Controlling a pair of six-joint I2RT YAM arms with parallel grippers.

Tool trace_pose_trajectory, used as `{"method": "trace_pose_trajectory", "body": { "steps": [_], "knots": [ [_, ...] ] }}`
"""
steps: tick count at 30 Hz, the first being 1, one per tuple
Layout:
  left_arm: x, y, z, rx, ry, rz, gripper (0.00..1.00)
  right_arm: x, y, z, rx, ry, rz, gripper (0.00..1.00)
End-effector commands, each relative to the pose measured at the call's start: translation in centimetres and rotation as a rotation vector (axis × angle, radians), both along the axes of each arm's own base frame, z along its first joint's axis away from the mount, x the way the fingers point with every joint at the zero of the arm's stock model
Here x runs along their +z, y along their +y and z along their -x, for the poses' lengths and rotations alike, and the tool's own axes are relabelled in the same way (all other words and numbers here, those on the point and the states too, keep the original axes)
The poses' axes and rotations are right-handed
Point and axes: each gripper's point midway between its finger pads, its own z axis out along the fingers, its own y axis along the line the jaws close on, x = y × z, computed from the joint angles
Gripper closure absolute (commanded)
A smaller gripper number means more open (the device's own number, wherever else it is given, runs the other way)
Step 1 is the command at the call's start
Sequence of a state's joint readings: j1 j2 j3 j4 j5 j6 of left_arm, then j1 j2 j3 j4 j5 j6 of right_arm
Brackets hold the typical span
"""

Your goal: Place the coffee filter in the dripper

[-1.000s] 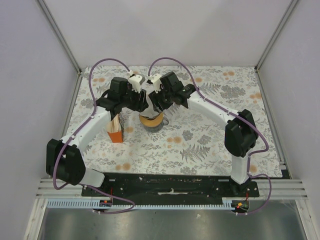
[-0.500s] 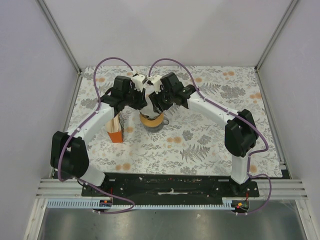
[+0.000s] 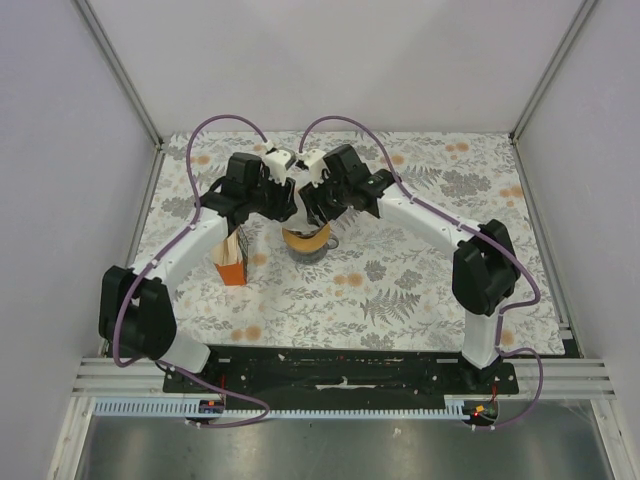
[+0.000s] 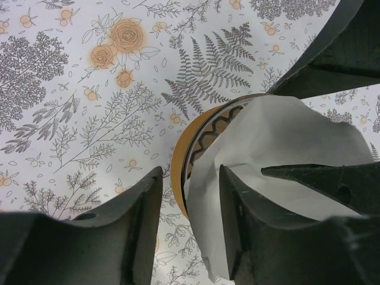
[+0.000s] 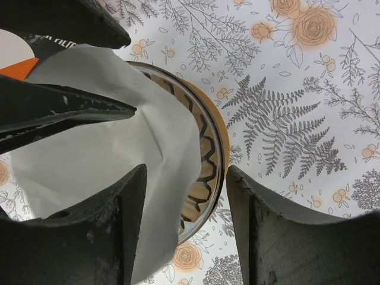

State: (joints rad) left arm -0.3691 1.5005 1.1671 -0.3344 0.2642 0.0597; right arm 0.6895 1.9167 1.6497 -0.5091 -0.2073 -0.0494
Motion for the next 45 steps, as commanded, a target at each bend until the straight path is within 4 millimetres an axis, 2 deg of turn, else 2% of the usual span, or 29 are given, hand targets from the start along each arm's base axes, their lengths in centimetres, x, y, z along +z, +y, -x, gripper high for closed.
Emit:
{"method": "trace_pose_trajectory", "body": {
  "steps": [1,8,14,17,19,20,21,22,24,28,31,34,35,36,37,38,40,45],
  "knots": [
    [3.4,-0.3,-0.1,-0.034,-0.105,0.016,0.48,5.2,0.2,-0.2,0.019,-0.099,-0.084,0.37],
    [5.4,-0.4,-0.2,-0.039,-0.127,0.029,0.41,8.0,-0.2,-0.1,0.030,-0.155,-0.110,0.35],
    [7.5,0.4,-0.4,-0.018,-0.149,0.039,0.34,12.2,-2.2,0.0,0.016,-0.232,-0.159,0.34],
    [9.0,1.7,-1.0,0.027,-0.177,0.031,0.34,14.0,-4.0,0.0,-0.007,-0.273,-0.170,0.32],
    [9.7,3.1,-1.4,0.073,-0.188,0.022,0.34,14.6,-6.0,-0.3,-0.047,-0.299,-0.160,0.29],
    [10.2,3.9,-1.6,0.097,-0.202,0.019,0.33,14.5,-7.2,-0.6,-0.073,-0.308,-0.147,0.25],
    [10.4,4.9,-1.9,0.129,-0.207,0.011,0.33,14.9,-8.5,-0.8,-0.104,-0.324,-0.144,0.12],
    [10.7,5.7,-2.1,0.154,-0.218,0.008,0.33,14.3,-9.8,-1.0,-0.132,-0.316,-0.134,0.02],
    [11.0,7.8,-2.6,0.228,-0.233,-0.016,0.32,13.8,-12.6,-1.3,-0.196,-0.307,-0.137,0.02],
    [10.1,12.0,-3.0,0.360,-0.237,-0.051,0.31,12.2,-18.3,-1.7,-0.332,-0.298,-0.174,0.02],
    [8.9,15.3,-3.1,0.456,-0.229,-0.063,0.31,10.8,-23.1,-1.7,-0.454,-0.295,-0.204,0.02],
    [7.6,17.8,-2.9,0.521,-0.234,-0.066,0.31,9.1,-26.7,-1.3,-0.566,-0.281,-0.245,0.02],
    [6.9,18.1,-2.8,0.528,-0.235,-0.066,0.31,8.7,-27.6,-1.0,-0.599,-0.287,-0.260,0.02],
    [6.4,19.6,-2.7,0.566,-0.237,-0.070,0.31,8.5,-28.8,-1.1,-0.635,-0.311,-0.274,0.02],
    [5.4,20.1,-2.5,0.579,-0.232,-0.071,0.31,7.5,-29.1,-0.6,-0.656,-0.307,-0.283,0.02],
    [4.8,20.6,-2.4,0.592,-0.230,-0.071,0.31,7.1,-30.9,-0.7,-0.713,-0.329,-0.281,0.02],
    [3.6,21.4,-2.2,0.619,-0.220,-0.066,0.31,5.7,-32.5,-0.3,-0.778,-0.348,-0.262,0.02],
    [1.9,21.8,-1.9,0.644,-0.229,-0.041,0.31,2.6,-35.8,-0.3,-0.978,-0.342,-0.198,0.02]
  ]
}}
